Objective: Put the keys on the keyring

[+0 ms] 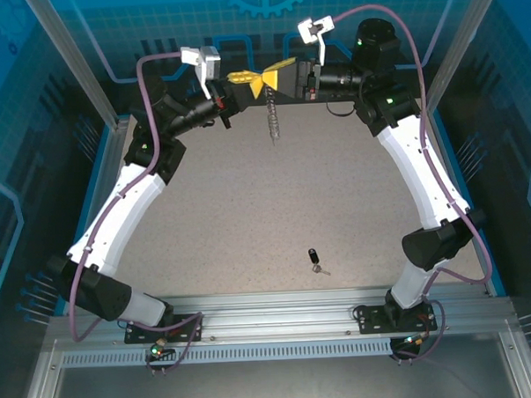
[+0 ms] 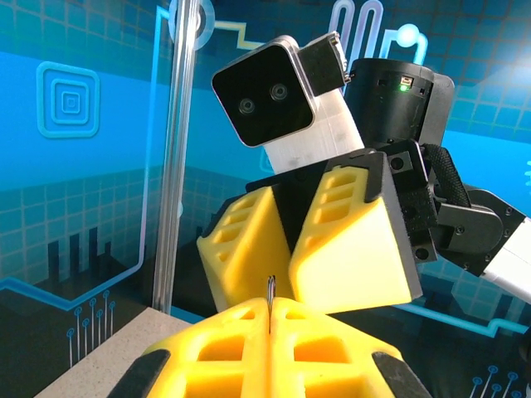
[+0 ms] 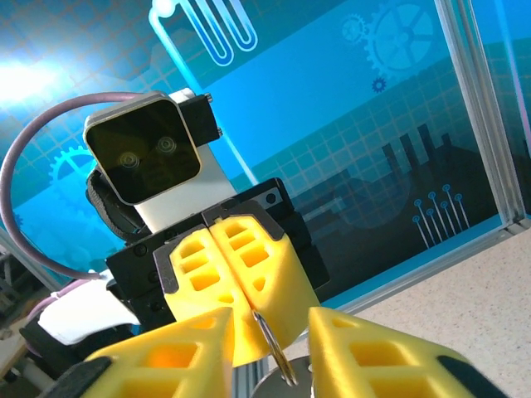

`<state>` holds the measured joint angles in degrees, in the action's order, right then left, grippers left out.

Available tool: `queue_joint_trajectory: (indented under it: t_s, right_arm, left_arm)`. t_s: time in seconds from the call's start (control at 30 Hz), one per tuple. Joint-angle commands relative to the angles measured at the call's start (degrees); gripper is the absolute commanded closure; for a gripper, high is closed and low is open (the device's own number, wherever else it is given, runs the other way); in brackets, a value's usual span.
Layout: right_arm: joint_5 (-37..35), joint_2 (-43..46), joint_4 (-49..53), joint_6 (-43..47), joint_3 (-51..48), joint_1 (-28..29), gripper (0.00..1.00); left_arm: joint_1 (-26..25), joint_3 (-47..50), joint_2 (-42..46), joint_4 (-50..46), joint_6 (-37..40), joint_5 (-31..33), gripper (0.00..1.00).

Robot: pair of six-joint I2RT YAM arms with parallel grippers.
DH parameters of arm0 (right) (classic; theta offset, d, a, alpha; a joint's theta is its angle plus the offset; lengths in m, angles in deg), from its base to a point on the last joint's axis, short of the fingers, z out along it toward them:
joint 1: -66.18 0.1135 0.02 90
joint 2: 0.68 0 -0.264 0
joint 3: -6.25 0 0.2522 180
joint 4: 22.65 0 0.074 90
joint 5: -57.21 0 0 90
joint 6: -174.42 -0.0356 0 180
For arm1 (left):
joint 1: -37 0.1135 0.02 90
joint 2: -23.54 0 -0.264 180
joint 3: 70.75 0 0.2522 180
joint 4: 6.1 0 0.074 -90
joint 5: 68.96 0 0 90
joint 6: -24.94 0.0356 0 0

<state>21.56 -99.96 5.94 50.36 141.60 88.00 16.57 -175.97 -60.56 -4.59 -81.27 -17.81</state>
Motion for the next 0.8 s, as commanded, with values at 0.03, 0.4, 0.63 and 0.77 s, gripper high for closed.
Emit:
queue_joint_trajectory:
  t_s: [0.03, 0.4, 0.63, 0.77]
  right_arm:
    - [1.47, 0.15, 0.91, 1.19, -0.28, 0.65, 0.81]
    - [-0.09, 2.70, -8.24, -3.76, -6.25, -1.62, 1.00]
    - [-1.05, 3.48, -20.40, -12.01, -9.03, -3.37, 1.00]
    - [-2.22, 3.57, -25.28, -15.44, -9.76, -3.36, 1.00]
  left_arm:
    - [-0.34, -2.48, -0.48, 0.86, 0.03, -1.07, 1.00]
    - [-0.40, -3.71, -0.35, -1.83, -1.45, 1.23, 0.94]
    - [-0.20, -8.03, -1.11, -7.23, -6.81, 3.77, 0.69]
    - [-0.13, -8.81, -2.00, -6.40, -12.00, 3.51, 0.64]
